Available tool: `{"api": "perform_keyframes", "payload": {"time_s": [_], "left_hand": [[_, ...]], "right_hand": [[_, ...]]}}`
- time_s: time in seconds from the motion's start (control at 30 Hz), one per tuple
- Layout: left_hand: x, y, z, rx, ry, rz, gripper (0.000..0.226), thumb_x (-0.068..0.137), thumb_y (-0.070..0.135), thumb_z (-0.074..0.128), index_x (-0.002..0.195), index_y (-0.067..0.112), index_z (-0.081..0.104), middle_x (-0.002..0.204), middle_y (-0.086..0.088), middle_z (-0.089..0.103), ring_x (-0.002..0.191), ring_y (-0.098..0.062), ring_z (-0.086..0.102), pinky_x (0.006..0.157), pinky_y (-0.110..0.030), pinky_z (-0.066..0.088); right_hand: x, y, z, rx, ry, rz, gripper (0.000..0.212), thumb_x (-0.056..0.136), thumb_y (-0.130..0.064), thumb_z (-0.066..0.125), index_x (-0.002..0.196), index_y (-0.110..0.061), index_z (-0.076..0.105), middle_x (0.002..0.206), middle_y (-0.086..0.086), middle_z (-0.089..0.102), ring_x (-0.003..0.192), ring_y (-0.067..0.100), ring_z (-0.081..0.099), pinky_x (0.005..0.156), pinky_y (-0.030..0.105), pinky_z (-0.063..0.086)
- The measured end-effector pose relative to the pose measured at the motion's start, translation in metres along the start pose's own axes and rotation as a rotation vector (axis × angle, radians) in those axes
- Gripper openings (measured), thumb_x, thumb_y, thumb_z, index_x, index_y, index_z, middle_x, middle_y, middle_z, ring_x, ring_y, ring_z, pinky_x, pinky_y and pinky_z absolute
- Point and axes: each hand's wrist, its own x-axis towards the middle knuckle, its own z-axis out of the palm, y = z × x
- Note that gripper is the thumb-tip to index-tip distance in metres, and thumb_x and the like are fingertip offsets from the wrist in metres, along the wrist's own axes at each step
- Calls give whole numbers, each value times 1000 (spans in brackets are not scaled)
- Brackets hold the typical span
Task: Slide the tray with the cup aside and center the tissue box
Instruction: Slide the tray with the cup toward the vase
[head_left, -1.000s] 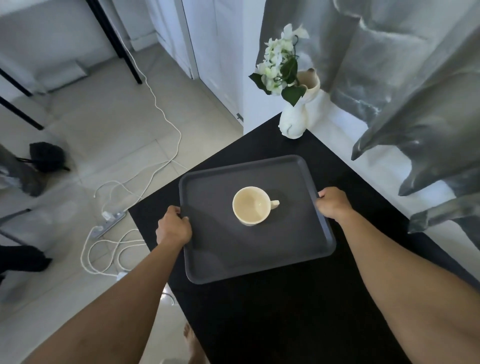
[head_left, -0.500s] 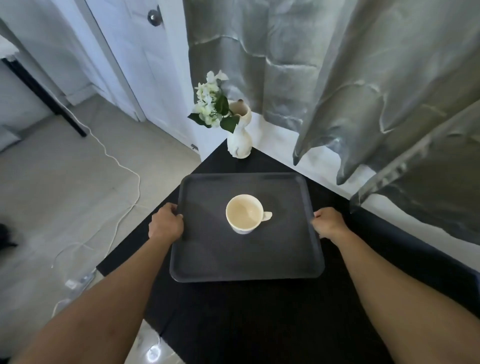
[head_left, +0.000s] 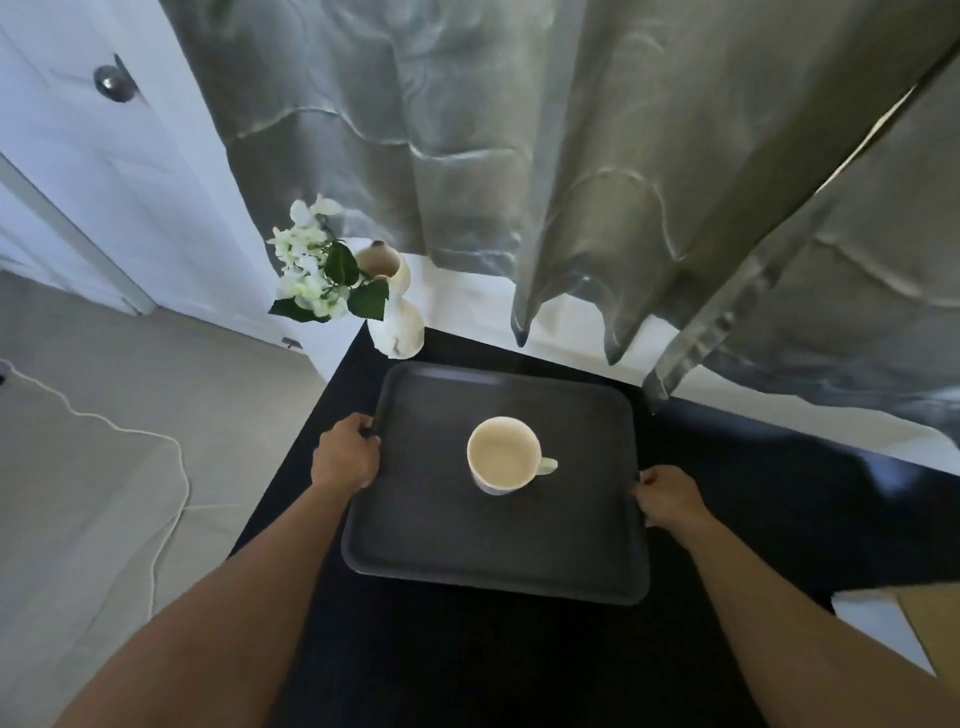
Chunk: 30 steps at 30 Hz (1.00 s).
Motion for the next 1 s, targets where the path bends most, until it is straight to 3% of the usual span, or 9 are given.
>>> {"api": "perform_keyframes", "payload": {"time_s": [0.2,0.6,1.0], "left_hand": [[33,14,7,38,-57,83,37,90,22,56,127,20,58,122,-14,65,112,-38,58,93,-44,46],[74,29,24,97,-103,150,37,91,20,54,127,20,58,124,-16,63,114,-40,56,93,-44,44],[90,34,32,71,-112,149,38,91,18,54,129,19,58,123,-17,64,113,-40,57,92,-44,45]], "right_hand": [[6,7,9,55,91,30,19,90,-12,55,90,2,69,90,19,69,82,31,65,83,47,54],[24,5,19,108,143,89,11,93,-11,54,97,-7,63,93,14,65,88,28,64,84,43,52],[45,8,25,112,187,80,12,92,-8,54,99,-9,63,84,5,62,79,21,62,71,34,47]]}}
